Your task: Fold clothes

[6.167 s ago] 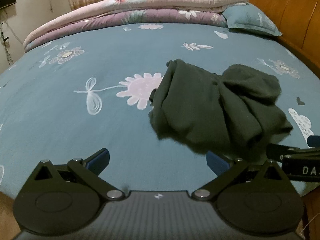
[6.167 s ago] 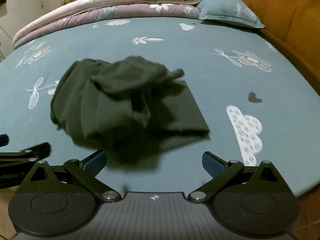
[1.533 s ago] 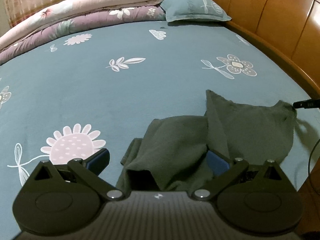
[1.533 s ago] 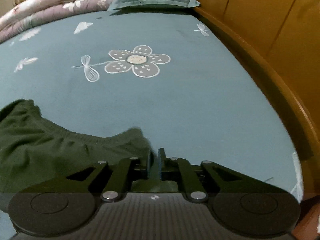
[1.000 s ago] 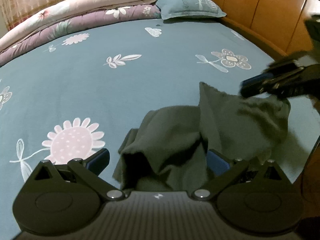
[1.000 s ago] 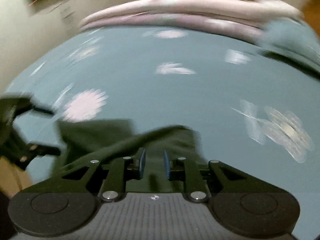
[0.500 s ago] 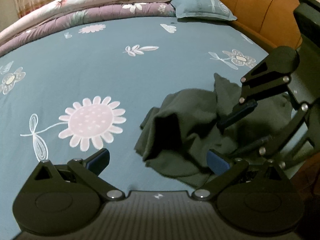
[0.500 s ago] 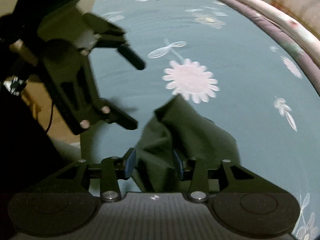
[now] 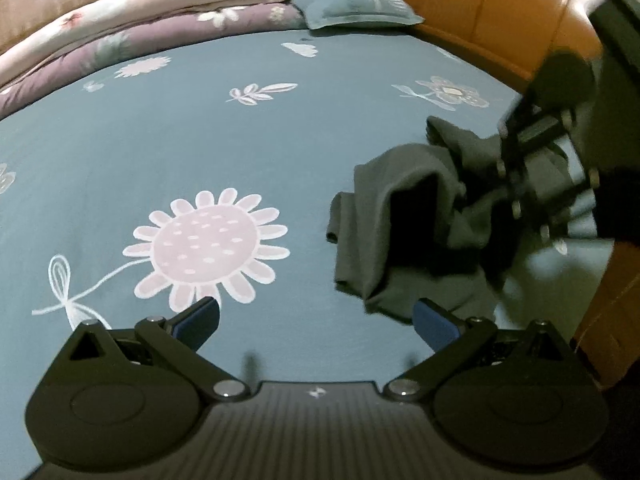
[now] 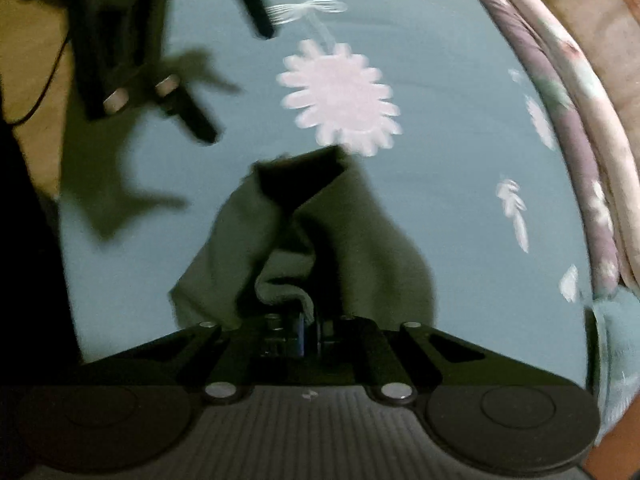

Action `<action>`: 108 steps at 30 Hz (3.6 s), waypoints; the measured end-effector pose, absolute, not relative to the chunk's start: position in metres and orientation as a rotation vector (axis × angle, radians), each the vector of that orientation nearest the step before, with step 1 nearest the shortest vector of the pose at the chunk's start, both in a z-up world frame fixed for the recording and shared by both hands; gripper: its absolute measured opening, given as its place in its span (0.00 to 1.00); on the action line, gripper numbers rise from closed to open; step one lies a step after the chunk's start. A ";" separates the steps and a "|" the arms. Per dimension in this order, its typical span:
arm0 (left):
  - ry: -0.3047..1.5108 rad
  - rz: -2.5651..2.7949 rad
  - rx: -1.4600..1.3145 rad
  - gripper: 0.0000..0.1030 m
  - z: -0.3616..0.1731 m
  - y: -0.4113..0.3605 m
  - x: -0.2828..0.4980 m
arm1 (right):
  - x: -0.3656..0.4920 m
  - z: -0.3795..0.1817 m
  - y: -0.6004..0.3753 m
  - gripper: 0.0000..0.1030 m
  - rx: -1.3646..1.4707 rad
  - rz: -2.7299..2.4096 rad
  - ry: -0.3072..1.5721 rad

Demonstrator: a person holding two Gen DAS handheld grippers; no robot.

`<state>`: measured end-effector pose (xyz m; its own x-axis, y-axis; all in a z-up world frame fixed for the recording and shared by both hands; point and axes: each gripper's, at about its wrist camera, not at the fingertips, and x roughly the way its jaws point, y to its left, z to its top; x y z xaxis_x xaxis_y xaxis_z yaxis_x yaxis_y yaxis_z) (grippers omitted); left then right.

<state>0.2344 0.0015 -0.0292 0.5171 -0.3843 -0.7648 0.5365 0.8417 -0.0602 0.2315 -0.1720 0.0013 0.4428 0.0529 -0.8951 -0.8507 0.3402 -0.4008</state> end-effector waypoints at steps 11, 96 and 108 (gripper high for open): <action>0.856 -0.554 0.095 0.99 -0.029 0.042 0.246 | 0.331 0.019 -0.161 0.06 -1.079 0.495 0.920; 0.915 -0.502 0.249 0.99 -0.029 -0.120 0.261 | 0.319 0.012 -0.419 0.28 -0.169 0.031 0.739; 0.982 -0.511 0.212 0.99 -0.044 -0.105 0.259 | 0.292 0.017 -0.309 0.43 -0.153 0.469 0.770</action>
<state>0.2587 -0.1046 -0.0442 0.4495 -0.3163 -0.8354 0.5031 0.8624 -0.0559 0.2916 -0.3090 0.0169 0.6212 0.3521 -0.7001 -0.4615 0.8864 0.0362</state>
